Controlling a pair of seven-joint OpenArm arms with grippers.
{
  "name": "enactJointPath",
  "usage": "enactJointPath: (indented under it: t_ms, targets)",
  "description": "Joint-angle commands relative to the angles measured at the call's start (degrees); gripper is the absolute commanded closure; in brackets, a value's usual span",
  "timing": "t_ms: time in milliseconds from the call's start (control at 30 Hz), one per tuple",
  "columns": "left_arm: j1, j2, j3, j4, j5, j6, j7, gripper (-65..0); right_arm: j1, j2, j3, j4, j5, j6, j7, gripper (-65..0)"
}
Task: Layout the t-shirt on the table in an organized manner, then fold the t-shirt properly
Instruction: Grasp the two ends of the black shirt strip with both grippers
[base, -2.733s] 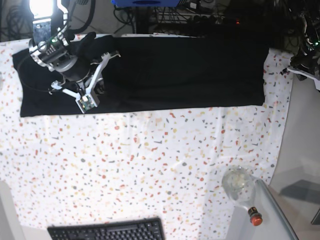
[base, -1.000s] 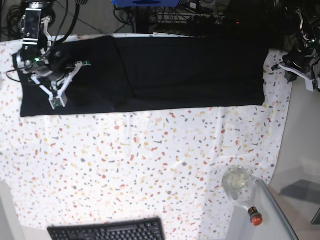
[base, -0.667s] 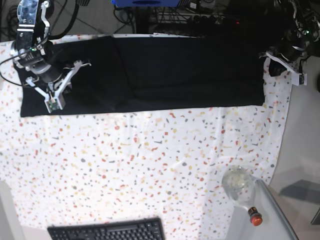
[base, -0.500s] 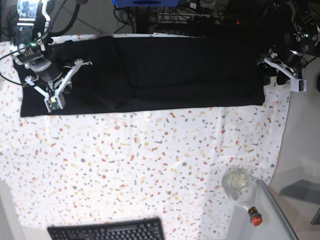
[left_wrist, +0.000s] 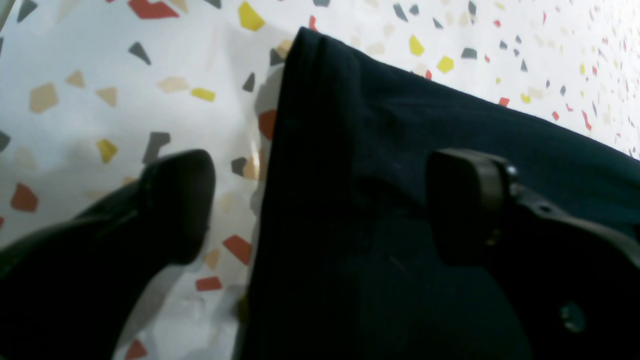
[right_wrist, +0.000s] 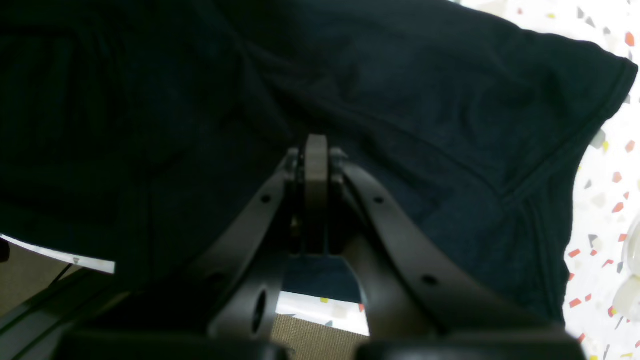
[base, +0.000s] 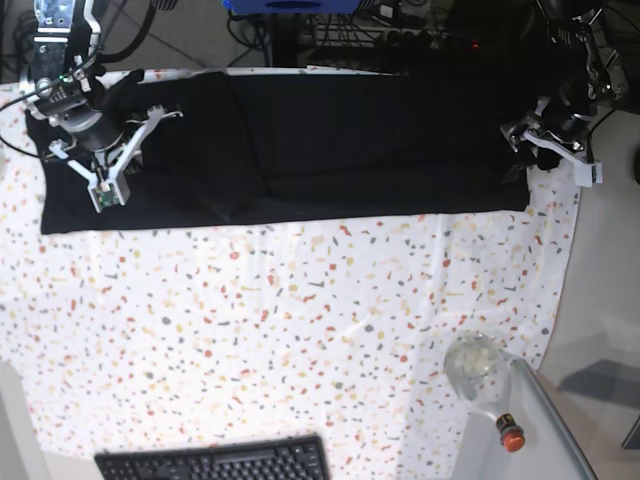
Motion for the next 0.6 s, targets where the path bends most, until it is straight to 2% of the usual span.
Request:
enactJointPath:
  t_ms: [0,100,167,267,567]
  targets:
    - [-0.27,-0.77,1.27,-0.41,-0.29,-0.54,0.46,-59.1,0.01,0.26,0.22,1.04,0.4,-0.05,1.15,0.0]
    - [-0.19,-1.03,5.67,-1.9,0.5,-0.54,0.46,-46.7,0.01,0.26,0.3,1.04,0.4,-0.05,1.15,0.0]
    - [-0.36,-1.03,6.99,-2.69,2.79,-0.54,0.46,-31.6,0.01,0.26,0.3,1.22,0.4,-0.05,1.15,0.0]
    - [-1.15,-1.3,6.81,-2.87,6.74,-0.54,0.46,0.0,0.01,0.26,0.3,1.3,0.4,-0.05,1.15,0.0]
    - [-9.24,-6.31,1.54,-1.11,17.47,-0.54,0.82,0.0,-0.08,0.26,0.39,1.3,0.4,-0.05,1.15,0.0]
